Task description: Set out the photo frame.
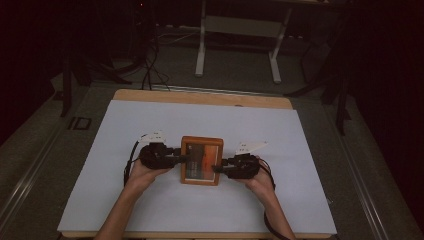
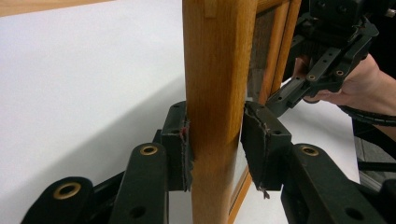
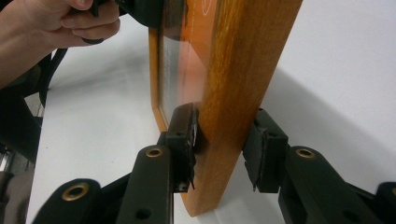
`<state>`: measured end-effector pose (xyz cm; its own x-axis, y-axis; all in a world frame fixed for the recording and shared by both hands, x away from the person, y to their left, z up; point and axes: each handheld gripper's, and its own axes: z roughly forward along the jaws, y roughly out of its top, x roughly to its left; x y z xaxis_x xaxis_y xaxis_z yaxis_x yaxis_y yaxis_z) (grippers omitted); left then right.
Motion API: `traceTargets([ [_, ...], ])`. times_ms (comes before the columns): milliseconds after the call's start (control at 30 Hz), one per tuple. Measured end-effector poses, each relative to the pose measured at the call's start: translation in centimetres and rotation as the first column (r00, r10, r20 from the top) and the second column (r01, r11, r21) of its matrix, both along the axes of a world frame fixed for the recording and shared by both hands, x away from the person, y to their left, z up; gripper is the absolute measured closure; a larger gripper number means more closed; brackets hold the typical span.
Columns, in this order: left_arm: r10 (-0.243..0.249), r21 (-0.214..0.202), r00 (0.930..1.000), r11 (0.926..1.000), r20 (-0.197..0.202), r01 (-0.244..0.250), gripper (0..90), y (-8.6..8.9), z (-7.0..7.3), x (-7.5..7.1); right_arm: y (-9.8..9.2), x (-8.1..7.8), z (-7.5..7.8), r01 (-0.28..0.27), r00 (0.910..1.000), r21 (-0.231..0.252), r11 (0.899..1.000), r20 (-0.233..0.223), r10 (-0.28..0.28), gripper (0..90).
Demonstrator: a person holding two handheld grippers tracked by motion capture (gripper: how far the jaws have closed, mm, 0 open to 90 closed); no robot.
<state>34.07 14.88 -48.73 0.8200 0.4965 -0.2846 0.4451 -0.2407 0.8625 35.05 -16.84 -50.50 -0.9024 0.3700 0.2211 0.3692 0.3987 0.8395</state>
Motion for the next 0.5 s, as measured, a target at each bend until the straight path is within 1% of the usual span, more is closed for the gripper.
traceTargets([
  [100, 0.004, -0.006, 1.0, 1.0, -0.005, -0.004, 63.5, 0.01, -0.07, 0.05, 0.0, 0.03, 0.0, 0.002, 1.0, -0.001, 1.0, -0.002, -0.002, 65.3],
  [500, 0.032, -0.019, 0.9992, 0.9993, -0.024, -0.032, 63.4, -0.01, -0.35, 0.4, -0.03, 0.47, -0.3, 0.02, 0.9996, 0.021, 1.0, -0.023, -0.02, 64.7],
])
